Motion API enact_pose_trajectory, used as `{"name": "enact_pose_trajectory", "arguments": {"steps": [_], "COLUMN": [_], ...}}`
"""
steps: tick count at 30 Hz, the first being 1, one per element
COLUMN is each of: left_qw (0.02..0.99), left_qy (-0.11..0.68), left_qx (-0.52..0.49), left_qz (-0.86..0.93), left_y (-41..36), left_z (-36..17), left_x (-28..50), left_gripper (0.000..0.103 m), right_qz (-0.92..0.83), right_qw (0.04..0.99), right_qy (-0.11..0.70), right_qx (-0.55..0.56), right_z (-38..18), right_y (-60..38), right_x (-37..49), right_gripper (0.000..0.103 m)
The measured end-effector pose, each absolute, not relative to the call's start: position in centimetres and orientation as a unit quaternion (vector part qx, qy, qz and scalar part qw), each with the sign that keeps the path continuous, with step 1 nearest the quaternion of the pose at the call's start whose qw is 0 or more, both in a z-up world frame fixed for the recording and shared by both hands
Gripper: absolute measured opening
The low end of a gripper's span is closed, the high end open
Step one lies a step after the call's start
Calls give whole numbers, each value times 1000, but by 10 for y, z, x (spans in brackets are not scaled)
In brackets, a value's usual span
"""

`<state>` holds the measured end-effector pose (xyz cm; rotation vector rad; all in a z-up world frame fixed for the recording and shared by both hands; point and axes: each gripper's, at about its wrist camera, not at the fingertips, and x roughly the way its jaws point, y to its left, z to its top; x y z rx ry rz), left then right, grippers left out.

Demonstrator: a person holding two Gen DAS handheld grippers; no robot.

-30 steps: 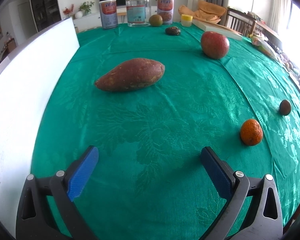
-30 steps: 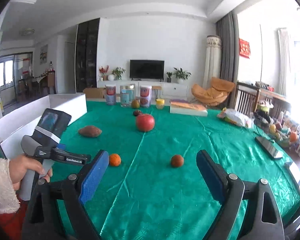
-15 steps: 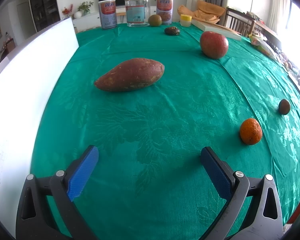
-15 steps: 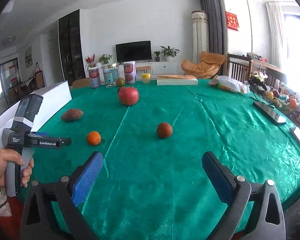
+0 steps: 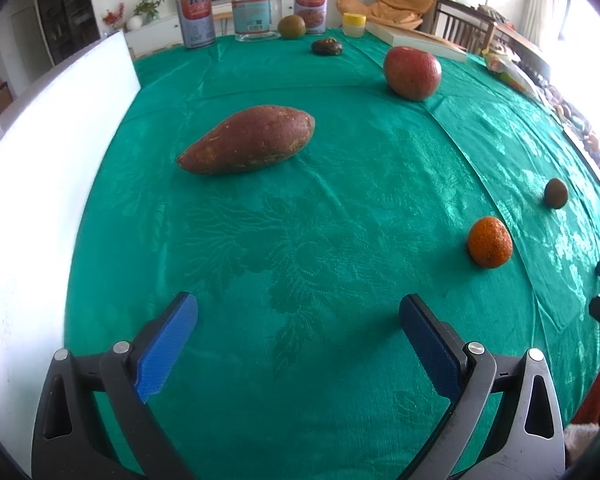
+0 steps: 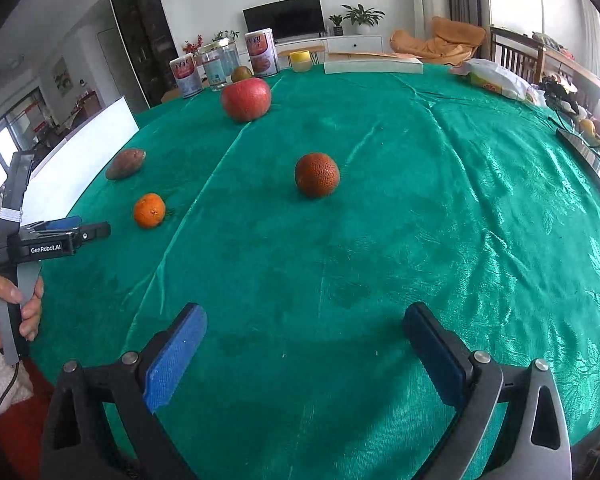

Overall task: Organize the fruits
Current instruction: 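Grasp the remaining sweet potato with the left tool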

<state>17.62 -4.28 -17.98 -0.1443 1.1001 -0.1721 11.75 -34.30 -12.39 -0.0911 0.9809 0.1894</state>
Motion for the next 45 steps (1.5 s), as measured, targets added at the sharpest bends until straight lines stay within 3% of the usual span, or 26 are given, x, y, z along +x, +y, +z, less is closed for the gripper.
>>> {"name": "enact_pose_trajectory", "arguments": {"steps": [5, 10, 17, 18, 20, 23, 26, 28, 31, 34, 37, 42, 43, 45], "left_qw": [876, 852, 834, 830, 825, 827, 813, 793, 787, 796, 801, 811, 814, 815], "left_qy": [474, 489, 510, 514, 522, 534, 569, 586, 581, 569, 570, 564, 561, 563], "left_qx": [26, 148, 132, 134, 144, 107, -15, -108, -160, -151, -123, -95, -88, -75], "left_qz": [-84, -116, -163, -171, -161, -143, -125, -128, -133, -138, -135, -124, -121, -118], "left_y": [-39, -46, -48, -51, -54, -45, -22, -6, 3, 0, -7, -15, -17, -22], "left_z": [-136, -149, -174, -175, -178, -173, -171, -173, -175, -176, -179, -178, -177, -178], "left_x": [207, 253, 277, 277, 273, 265, 255, 241, 225, 219, 224, 233, 235, 239], "left_gripper": [101, 101, 99, 94, 56, 48, 40, 40, 40, 45, 61, 62, 62, 59], "right_qz": [59, 59, 67, 67, 67, 67, 67, 73, 91, 105, 118, 94, 81, 65], "right_qw": [895, 893, 893, 892, 892, 890, 881, 869, 850, 832, 808, 785, 778, 762], "right_qy": [435, 434, 431, 432, 433, 436, 453, 475, 508, 538, 577, 604, 612, 628], "right_qx": [-82, -103, -113, -112, -112, -114, -116, -117, -106, -78, -22, 101, 118, 147], "right_z": [-131, -132, -133, -133, -133, -133, -131, -130, -126, -122, -116, -98, -96, -96], "right_y": [-330, -326, -327, -328, -328, -327, -326, -326, -329, -336, -347, -385, -392, -399], "right_x": [108, 110, 107, 108, 108, 108, 113, 120, 129, 139, 153, 192, 203, 226], "right_gripper": [103, 103, 103, 103, 103, 103, 103, 103, 103, 103, 103, 102, 98, 81]}}
